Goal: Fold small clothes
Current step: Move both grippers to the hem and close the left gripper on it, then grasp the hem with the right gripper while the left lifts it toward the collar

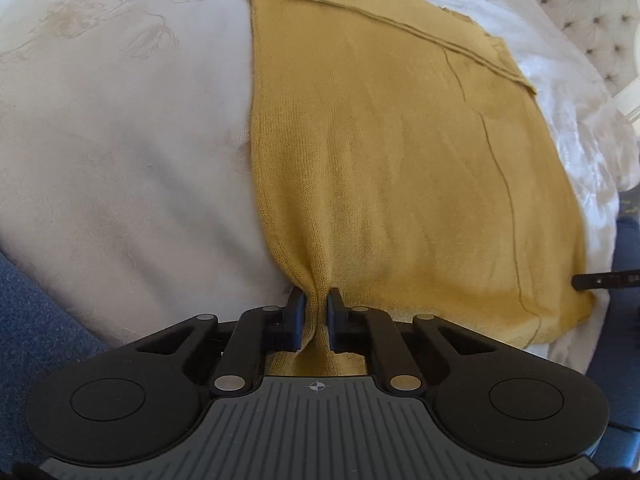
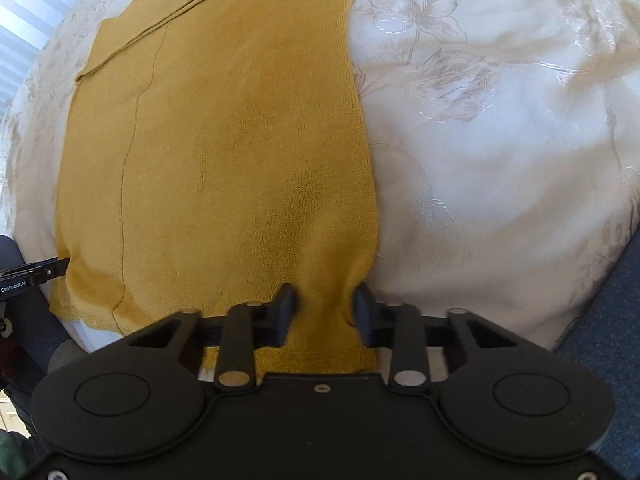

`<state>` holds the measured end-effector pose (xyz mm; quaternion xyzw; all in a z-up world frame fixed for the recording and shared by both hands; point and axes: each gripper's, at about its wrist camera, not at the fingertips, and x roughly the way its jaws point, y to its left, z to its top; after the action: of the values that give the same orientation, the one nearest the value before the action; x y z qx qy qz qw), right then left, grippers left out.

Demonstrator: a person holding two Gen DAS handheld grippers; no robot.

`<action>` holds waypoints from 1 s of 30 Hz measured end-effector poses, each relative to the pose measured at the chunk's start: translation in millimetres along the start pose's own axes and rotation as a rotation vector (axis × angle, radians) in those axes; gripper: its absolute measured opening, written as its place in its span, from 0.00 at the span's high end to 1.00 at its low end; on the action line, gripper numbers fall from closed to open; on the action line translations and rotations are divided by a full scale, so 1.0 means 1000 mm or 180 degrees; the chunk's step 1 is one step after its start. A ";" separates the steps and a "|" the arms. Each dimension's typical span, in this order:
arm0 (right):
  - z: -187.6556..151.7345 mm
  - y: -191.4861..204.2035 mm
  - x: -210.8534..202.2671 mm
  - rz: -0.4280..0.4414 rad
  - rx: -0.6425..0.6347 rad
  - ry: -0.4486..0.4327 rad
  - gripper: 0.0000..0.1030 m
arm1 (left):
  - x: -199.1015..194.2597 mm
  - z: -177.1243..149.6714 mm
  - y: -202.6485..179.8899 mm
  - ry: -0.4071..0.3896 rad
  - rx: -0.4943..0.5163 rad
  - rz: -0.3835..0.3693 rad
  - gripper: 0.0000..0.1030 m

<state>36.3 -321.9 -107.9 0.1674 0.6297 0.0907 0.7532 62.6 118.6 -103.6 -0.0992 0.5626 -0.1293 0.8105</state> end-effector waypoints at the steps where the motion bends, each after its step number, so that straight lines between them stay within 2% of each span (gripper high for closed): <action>1: -0.001 -0.001 -0.002 0.0041 0.0000 -0.0033 0.80 | -0.004 -0.001 0.001 -0.0058 -0.0035 -0.0056 0.91; 4: -0.006 0.001 -0.015 0.0166 -0.0021 -0.0216 0.85 | -0.015 -0.003 0.005 -0.0188 -0.0197 -0.0235 0.91; 6: -0.010 -0.001 -0.026 0.0363 0.0059 -0.0398 0.85 | -0.023 -0.002 0.006 -0.0282 -0.0286 -0.0333 0.91; 9: -0.013 -0.006 -0.042 0.0707 0.0225 -0.0728 0.85 | -0.038 0.004 0.005 -0.0489 -0.0296 -0.0457 0.91; 14: -0.008 0.000 -0.064 0.0976 0.0280 -0.1238 0.85 | -0.056 0.024 0.000 -0.0804 -0.0246 -0.0566 0.91; 18: 0.013 0.003 -0.073 0.1136 0.0350 -0.1541 0.85 | -0.062 0.047 -0.008 -0.1059 -0.0255 -0.0646 0.91; 23: 0.042 0.004 -0.078 0.1176 0.0429 -0.1854 0.85 | -0.064 0.080 0.000 -0.1272 -0.0433 -0.0720 0.91; 30: 0.105 -0.008 -0.072 0.1186 0.0690 -0.2225 0.85 | -0.055 0.138 0.013 -0.1475 -0.0574 -0.0699 0.91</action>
<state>124.9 -369.1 -29.4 0.3777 0.3007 0.0964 0.8704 174.6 150.4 -11.4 -0.2584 0.3572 -0.1396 0.8867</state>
